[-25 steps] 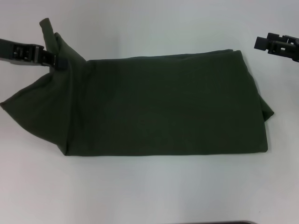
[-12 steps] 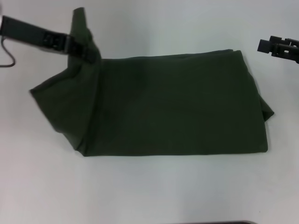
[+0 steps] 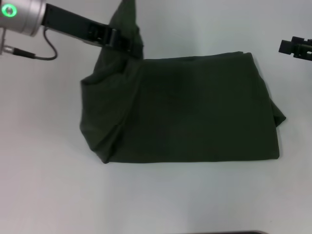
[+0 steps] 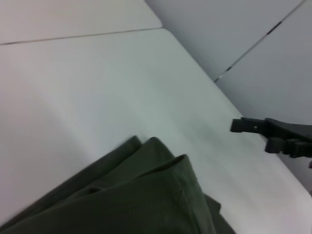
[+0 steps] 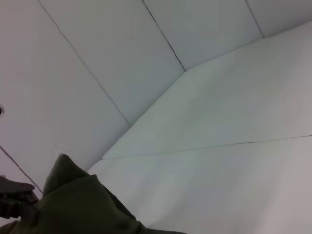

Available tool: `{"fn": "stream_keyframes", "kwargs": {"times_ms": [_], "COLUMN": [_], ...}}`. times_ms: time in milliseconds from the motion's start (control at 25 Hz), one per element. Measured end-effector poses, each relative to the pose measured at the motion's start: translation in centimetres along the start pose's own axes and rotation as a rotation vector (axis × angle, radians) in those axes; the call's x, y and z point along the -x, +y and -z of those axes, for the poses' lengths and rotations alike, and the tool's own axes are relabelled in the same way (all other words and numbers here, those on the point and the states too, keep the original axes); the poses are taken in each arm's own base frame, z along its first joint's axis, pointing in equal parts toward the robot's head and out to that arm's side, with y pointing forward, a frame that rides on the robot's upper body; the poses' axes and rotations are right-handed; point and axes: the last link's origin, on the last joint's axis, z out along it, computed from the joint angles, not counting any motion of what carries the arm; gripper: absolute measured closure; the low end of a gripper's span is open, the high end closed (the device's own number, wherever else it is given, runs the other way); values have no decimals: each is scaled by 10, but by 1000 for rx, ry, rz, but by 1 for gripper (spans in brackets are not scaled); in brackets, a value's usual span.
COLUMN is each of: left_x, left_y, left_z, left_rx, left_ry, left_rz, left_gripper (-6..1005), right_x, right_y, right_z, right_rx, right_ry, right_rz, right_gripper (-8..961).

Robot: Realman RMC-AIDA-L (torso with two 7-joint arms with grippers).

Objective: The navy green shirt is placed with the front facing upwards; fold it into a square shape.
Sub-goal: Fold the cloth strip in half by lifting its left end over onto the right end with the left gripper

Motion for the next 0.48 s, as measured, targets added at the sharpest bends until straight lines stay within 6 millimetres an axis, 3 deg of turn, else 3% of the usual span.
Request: {"fn": "stream_keyframes", "kwargs": {"times_ms": [480], "left_x": [-25], "left_y": [28], "left_z": [-28], "left_rx": [75], "left_ry": [24], "left_rz": [-54], "left_gripper": [984], "right_x": [6], "right_y": [-5], "right_z": [15], "right_rx": [-23], "right_ry": [-10], "right_rz": [-3], "right_gripper": [37]}}
